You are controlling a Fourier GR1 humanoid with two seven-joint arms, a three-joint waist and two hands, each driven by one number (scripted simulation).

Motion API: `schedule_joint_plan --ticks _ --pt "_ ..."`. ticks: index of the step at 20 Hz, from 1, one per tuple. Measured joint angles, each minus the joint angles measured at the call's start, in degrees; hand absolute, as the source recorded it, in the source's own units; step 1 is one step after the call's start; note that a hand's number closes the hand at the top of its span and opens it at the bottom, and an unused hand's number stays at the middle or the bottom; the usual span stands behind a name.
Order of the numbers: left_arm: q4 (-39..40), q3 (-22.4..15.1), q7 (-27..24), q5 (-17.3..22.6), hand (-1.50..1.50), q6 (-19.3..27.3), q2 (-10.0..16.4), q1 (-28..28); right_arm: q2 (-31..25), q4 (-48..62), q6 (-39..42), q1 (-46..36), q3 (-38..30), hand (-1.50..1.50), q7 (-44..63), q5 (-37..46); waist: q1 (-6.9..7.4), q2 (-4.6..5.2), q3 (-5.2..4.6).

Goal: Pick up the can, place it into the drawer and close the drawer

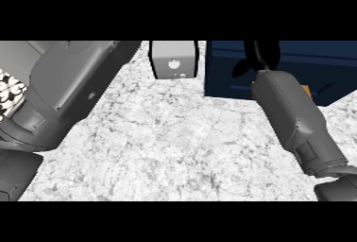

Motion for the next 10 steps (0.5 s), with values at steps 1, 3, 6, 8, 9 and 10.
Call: schedule_joint_plan --ticks 1,3,6,8,9,10 --pt "-1.0 -0.1 0.5 -0.1 -1.50 -0.1 0.5 0.4 -0.2 0.9 -0.1 -0.6 -0.3 -1.50 -0.3 -0.1 0.15 0.01 0.02" --pt "-2.8 -0.3 1.1 -0.2 -1.50 -0.5 1.2 1.4 -0.4 2.6 -0.2 -1.7 -0.9 -1.50 -1.1 -0.4 0.35 0.14 0.05" --pt "-5.5 -0.6 1.7 -0.3 -1.50 -0.5 1.8 3.3 -0.4 4.5 0.0 -3.2 -1.7 -1.50 -2.2 -0.8 0.48 0.34 0.15" --pt "-7.5 -0.6 2.1 -0.2 -1.50 -1.0 2.6 4.9 -0.5 5.3 0.3 -3.7 -2.5 -1.50 -3.7 -1.6 0.57 0.38 0.21" --pt "-8.2 -0.7 2.0 -0.3 -1.50 -0.7 2.6 5.4 -0.3 5.5 0.7 -4.1 -2.9 -1.50 -4.7 -2.0 0.41 0.55 0.29" --pt "-8.9 -0.7 2.4 -0.3 -1.50 -0.8 3.0 5.7 -0.3 5.6 0.8 -4.2 -3.5 -1.50 -5.7 -2.6 0.39 0.63 0.34"
